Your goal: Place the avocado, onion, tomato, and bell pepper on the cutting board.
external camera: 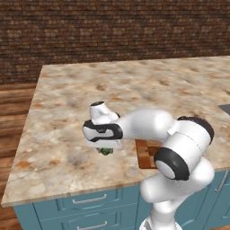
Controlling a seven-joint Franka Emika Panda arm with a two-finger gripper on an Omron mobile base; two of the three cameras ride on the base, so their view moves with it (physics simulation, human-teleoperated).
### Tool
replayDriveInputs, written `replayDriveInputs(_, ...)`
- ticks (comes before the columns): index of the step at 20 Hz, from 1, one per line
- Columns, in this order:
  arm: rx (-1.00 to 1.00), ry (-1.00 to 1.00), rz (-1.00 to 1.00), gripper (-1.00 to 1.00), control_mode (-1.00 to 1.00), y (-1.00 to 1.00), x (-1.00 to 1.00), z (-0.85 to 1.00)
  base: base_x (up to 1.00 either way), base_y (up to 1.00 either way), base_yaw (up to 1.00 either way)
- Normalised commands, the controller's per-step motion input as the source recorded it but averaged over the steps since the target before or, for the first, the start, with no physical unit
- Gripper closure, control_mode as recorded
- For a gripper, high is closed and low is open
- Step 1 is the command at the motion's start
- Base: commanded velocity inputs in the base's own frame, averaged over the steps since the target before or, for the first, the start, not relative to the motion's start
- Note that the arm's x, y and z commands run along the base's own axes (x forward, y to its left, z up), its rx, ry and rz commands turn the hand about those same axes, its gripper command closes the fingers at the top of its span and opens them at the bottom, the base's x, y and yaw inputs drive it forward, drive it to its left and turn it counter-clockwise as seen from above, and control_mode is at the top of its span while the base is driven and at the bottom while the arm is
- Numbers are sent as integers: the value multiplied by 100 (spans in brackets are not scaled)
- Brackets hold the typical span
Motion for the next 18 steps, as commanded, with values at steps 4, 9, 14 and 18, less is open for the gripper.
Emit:
replayDriveInputs(4,0,0,-2,100,-100,-78,0,39,0,0,0)
replayDriveInputs(9,0,1,-3,100,-100,-79,1,20,0,0,0)
replayDriveInputs(14,0,0,-2,100,-100,-66,0,1,0,0,0)
replayDriveInputs(18,0,0,-1,100,-100,-70,0,0,0,0,0)
